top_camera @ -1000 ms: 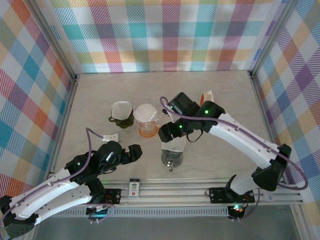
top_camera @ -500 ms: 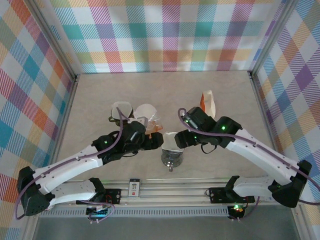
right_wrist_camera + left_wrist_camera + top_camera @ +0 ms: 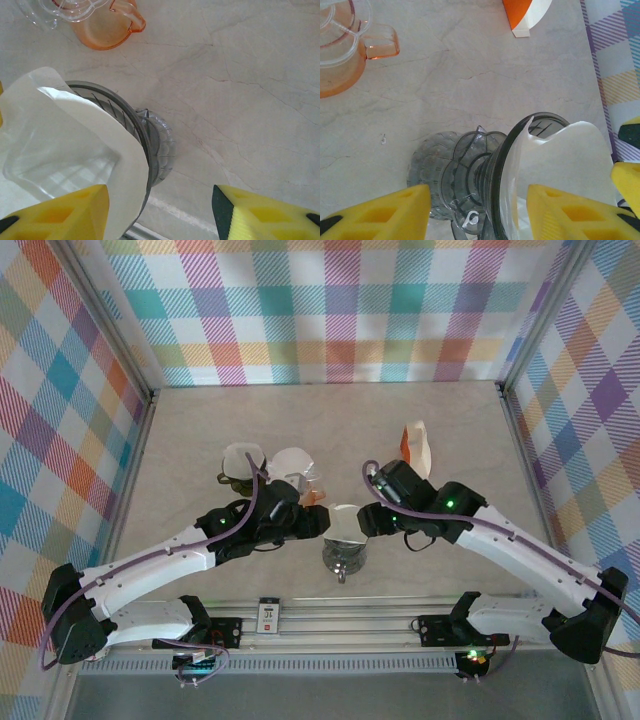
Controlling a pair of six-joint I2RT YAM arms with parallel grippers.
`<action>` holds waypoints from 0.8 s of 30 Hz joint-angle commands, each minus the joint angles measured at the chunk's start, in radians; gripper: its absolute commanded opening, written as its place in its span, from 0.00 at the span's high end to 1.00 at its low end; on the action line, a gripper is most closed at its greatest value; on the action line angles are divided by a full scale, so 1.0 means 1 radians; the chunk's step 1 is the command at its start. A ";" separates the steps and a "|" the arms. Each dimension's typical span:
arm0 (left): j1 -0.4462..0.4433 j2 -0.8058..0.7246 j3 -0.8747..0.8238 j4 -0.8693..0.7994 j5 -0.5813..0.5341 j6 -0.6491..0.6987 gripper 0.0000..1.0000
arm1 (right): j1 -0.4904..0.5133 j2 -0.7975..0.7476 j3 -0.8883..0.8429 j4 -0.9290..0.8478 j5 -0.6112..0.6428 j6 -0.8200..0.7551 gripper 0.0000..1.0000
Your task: Place the coffee filter in the dripper
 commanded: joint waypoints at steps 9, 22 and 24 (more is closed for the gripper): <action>0.009 -0.059 -0.060 0.021 -0.005 -0.043 0.48 | -0.006 0.009 -0.084 0.076 -0.052 0.014 0.30; 0.009 -0.059 -0.064 0.025 0.016 -0.041 0.47 | 0.001 0.056 -0.054 0.087 -0.151 -0.044 0.07; 0.009 -0.066 -0.070 0.030 0.016 -0.051 0.44 | 0.003 0.061 -0.057 0.088 -0.177 -0.054 0.07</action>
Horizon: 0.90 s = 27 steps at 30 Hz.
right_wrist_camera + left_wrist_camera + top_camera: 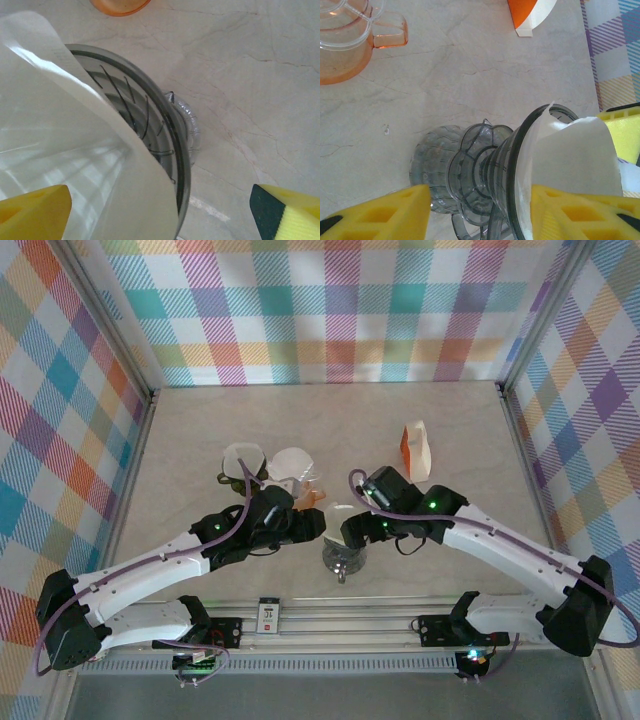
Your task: Place the coffee filter in the dripper
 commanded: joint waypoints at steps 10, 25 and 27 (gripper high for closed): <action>0.008 -0.042 -0.043 0.021 0.013 -0.012 0.42 | -0.009 0.018 0.079 0.001 0.039 0.017 0.03; 0.009 -0.040 -0.065 0.042 0.008 -0.019 0.42 | -0.053 0.118 0.069 0.007 0.022 0.003 0.03; 0.009 -0.032 -0.065 0.049 0.014 -0.018 0.42 | -0.053 0.123 0.059 0.007 0.031 -0.004 0.03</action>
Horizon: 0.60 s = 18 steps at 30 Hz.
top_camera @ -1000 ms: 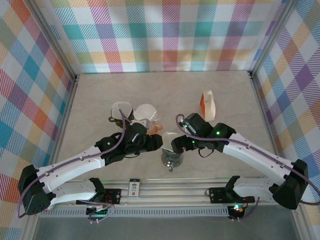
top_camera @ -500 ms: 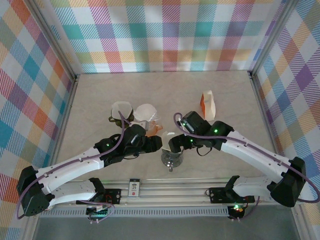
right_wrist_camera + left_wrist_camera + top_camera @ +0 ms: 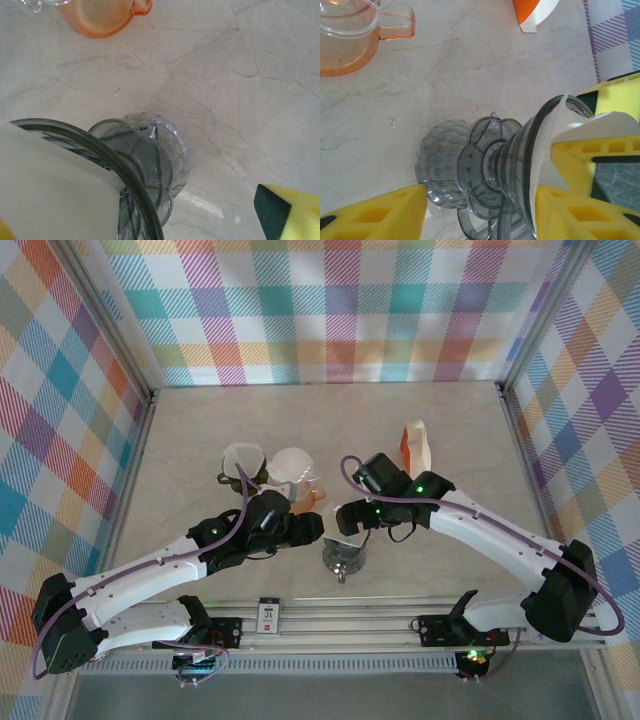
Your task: Place the coffee filter in the dripper
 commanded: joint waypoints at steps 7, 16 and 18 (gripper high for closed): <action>0.009 0.007 -0.017 0.038 0.013 -0.016 0.41 | -0.001 0.030 -0.041 0.027 0.014 -0.017 0.03; 0.007 0.015 -0.035 0.057 0.022 -0.027 0.41 | -0.001 0.072 -0.090 0.079 0.023 -0.009 0.03; 0.007 0.016 -0.048 0.095 0.025 -0.038 0.40 | -0.001 0.080 -0.104 0.094 0.026 -0.001 0.03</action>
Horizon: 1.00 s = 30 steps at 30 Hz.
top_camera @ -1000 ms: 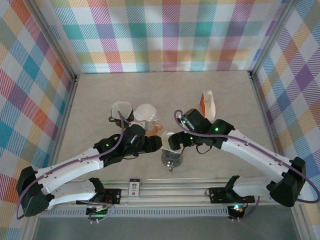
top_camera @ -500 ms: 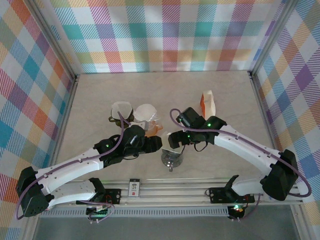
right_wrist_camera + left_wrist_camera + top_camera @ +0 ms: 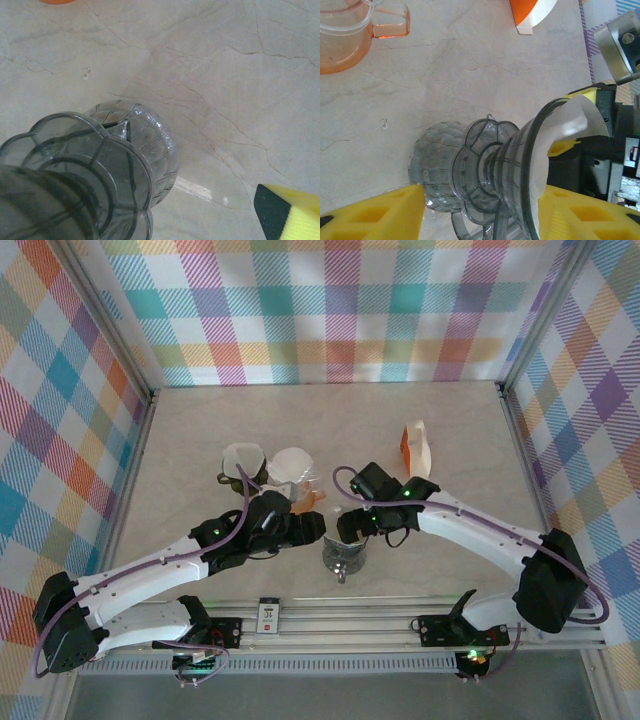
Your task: Place the coffee filter in the dripper
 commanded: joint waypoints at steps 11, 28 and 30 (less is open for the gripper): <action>0.004 -0.029 -0.049 0.125 -0.015 -0.028 0.20 | -0.001 0.026 -0.037 0.040 0.010 0.021 0.04; 0.004 0.007 -0.012 0.029 -0.036 -0.036 0.34 | 0.002 -0.041 0.018 0.033 0.007 0.025 0.03; 0.003 -0.001 -0.012 0.029 -0.038 -0.038 0.34 | 0.001 -0.057 0.029 0.029 0.022 0.027 0.03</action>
